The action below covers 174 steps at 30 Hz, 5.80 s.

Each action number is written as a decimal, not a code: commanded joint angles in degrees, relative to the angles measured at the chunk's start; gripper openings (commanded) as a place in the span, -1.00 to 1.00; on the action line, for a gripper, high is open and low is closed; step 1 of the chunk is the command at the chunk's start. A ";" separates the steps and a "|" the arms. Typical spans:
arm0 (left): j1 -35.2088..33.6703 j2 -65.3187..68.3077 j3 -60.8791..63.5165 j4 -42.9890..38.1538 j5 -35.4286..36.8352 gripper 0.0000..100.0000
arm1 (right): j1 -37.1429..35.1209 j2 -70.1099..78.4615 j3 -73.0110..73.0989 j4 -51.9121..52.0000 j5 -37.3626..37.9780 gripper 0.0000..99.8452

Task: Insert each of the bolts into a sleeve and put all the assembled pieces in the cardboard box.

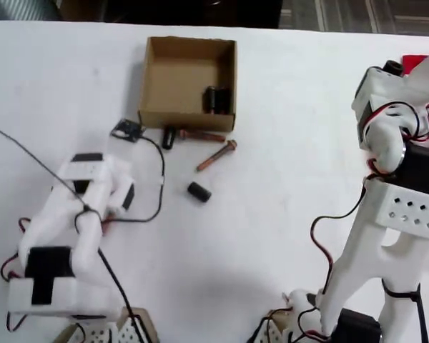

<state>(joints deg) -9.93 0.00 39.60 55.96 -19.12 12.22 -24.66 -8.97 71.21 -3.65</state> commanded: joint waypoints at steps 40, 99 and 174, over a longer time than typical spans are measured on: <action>-0.18 3.08 -10.15 5.71 -3.34 -0.95 | -0.48 -0.57 -2.37 0.22 -0.53 -0.96; 9.58 -75.60 15.16 -21.45 43.78 -0.95 | -40.57 -22.11 64.79 -59.12 0.62 -0.95; 28.75 -40.44 -17.10 -24.70 44.40 -0.95 | -41.01 -29.93 67.78 -59.12 11.60 -0.95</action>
<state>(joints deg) 17.41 -39.82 25.89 31.16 25.80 -28.22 -54.02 59.52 13.54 7.60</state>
